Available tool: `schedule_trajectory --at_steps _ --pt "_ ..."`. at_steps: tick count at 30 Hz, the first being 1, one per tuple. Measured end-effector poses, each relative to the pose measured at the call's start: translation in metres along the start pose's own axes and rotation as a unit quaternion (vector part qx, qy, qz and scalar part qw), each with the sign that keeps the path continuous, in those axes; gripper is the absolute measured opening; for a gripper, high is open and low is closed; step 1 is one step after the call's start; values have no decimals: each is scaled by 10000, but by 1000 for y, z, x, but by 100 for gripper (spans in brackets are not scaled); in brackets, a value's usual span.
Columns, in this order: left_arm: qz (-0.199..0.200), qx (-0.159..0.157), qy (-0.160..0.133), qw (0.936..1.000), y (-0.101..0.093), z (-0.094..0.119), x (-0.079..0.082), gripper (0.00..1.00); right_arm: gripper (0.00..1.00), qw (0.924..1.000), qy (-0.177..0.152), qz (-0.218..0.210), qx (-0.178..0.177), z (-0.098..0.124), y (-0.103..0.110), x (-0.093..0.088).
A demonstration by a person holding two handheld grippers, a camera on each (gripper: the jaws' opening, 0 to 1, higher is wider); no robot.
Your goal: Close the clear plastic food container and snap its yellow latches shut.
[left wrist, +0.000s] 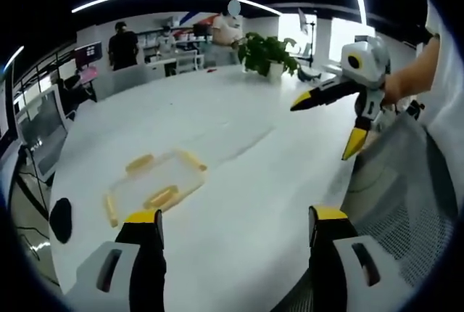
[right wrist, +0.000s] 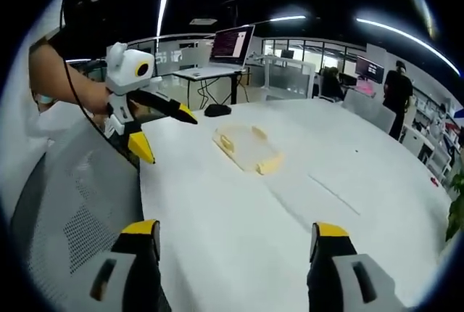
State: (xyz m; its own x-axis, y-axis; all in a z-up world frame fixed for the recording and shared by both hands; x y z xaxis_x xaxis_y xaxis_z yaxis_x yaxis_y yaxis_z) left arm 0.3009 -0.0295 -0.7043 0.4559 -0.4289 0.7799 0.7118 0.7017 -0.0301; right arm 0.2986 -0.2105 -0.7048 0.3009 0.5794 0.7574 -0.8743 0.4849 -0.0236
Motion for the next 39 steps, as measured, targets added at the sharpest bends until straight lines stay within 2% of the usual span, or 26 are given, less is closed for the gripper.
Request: schedule_trajectory --at_steps 5,10,25,39 --pt "21 47 -7 10000 8 2 0 81 79 9999 37 -116 104 -6 0 4" --pt "-8 60 49 10000 12 2 -3 80 82 9999 5 -53 127 -11 1 9" --pt "-29 117 100 9999 35 3 -6 80 82 9996 57 59 262 -26 -5 22" --pt "11 60 150 9999 47 -3 -7 79 82 9991 107 224 346 -44 -14 35"
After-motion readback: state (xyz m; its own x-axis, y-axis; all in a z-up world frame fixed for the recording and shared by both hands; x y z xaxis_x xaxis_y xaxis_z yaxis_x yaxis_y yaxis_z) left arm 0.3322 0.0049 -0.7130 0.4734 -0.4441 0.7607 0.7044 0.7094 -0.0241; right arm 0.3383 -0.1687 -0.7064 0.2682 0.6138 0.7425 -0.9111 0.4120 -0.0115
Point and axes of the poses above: the point that each gripper's makers call its tool centre point, and the gripper's own axes: z roughly backward along the fingers, y roughly to its left, x roughly out of its top, the point moved 2 cm from there along z, roughly backward along the fingers, and after that the axes turned 5 degrees about y, right-handed, at the moved point
